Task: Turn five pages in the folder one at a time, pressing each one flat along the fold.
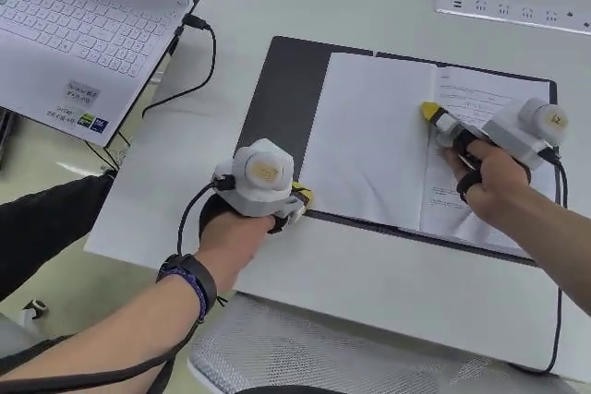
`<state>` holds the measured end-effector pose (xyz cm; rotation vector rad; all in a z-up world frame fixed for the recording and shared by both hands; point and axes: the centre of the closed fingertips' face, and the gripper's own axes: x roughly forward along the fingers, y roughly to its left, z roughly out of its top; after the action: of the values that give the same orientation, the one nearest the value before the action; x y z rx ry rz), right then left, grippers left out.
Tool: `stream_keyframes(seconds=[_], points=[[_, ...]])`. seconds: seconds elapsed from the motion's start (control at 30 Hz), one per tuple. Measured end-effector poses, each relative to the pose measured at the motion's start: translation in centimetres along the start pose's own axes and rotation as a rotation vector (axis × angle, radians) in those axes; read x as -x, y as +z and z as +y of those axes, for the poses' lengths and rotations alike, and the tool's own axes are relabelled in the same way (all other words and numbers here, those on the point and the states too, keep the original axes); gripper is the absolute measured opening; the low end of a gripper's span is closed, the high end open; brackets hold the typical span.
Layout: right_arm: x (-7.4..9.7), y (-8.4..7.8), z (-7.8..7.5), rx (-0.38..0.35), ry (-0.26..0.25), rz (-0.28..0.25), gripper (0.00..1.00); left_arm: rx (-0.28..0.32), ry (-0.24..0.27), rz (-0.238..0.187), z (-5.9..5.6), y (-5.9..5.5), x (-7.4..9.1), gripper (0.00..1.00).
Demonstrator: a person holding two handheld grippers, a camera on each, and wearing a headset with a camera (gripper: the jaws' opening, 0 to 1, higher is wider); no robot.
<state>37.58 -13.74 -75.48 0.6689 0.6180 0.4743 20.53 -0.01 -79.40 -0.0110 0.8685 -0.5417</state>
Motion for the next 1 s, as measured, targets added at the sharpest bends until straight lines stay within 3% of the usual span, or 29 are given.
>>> stream_keyframes(seconds=[0.47,0.63,1.0], points=[[-2.3,2.5,-1.5,-0.073,-0.021,-0.093,0.0,0.002,0.018,-0.012,0.0,0.0,0.0,0.0],[-3.3,3.2,-2.2,-0.076,-0.023,-0.1,0.0,-0.03,0.031,-0.02,-0.1,-0.1,0.1,0.0],[-6.0,4.9,-3.6,-0.029,-0.049,-0.091,0.0,-0.013,0.02,-0.023,0.1,0.0,0.0,0.0]])
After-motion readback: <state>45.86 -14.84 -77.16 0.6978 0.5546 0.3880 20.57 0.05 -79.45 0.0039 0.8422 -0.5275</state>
